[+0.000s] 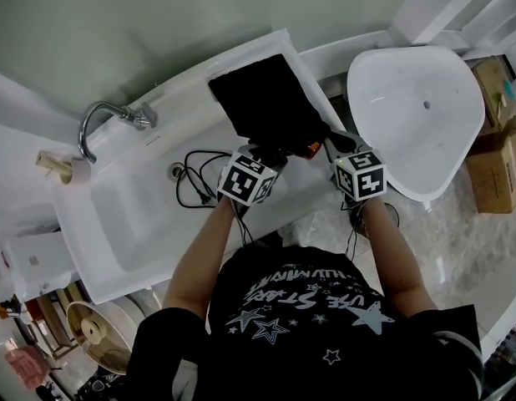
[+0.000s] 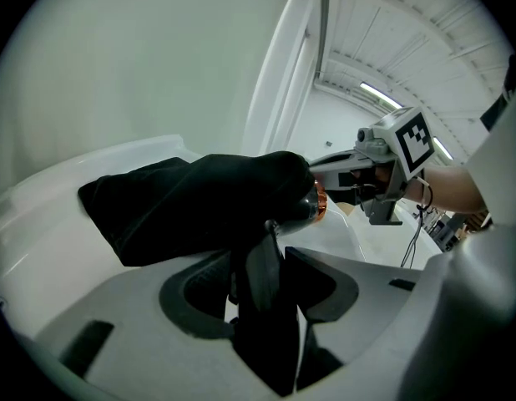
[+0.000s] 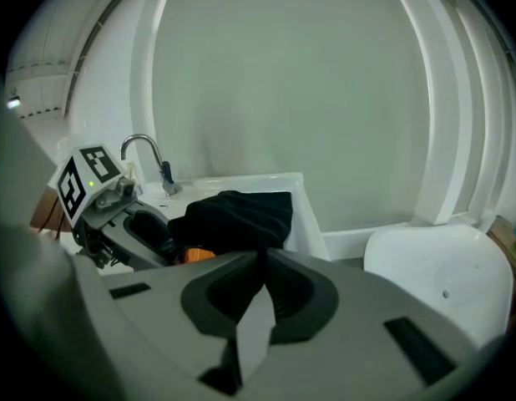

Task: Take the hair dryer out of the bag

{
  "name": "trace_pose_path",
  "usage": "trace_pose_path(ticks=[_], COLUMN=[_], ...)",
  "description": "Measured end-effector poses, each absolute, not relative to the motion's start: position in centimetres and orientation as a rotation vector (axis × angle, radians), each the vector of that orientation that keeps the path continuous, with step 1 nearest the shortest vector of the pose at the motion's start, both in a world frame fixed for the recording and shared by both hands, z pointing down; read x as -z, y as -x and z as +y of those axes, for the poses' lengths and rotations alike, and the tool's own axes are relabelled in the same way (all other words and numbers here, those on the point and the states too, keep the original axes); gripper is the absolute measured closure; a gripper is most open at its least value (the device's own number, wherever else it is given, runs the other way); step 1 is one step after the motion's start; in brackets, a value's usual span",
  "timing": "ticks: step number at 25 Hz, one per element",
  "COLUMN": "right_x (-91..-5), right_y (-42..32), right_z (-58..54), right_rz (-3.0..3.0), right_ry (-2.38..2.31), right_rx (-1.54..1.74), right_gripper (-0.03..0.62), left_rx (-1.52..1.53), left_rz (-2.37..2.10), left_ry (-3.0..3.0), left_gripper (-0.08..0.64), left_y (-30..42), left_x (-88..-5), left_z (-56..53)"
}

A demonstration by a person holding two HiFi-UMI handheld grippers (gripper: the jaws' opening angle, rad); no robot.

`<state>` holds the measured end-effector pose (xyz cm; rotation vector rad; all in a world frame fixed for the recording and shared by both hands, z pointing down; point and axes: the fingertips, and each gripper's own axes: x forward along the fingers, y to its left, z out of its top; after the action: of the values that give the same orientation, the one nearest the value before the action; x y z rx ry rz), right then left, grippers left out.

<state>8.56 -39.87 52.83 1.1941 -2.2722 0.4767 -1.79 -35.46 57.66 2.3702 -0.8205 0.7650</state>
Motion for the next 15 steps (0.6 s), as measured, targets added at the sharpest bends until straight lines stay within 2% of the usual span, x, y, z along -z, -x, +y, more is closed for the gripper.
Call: trace_pose_path(ticks=[15], right_x=[-52.1], right_y=[-7.3], right_z=[-38.8], right_rz=[-2.316], right_ry=[-1.110], right_rx=[-0.442], right_gripper=[0.571], left_rx=[-0.787], left_rz=[-0.654], left_ry=[-2.398], left_gripper=[0.354], left_y=[1.5], left_x=[-56.3], left_z=[-29.9])
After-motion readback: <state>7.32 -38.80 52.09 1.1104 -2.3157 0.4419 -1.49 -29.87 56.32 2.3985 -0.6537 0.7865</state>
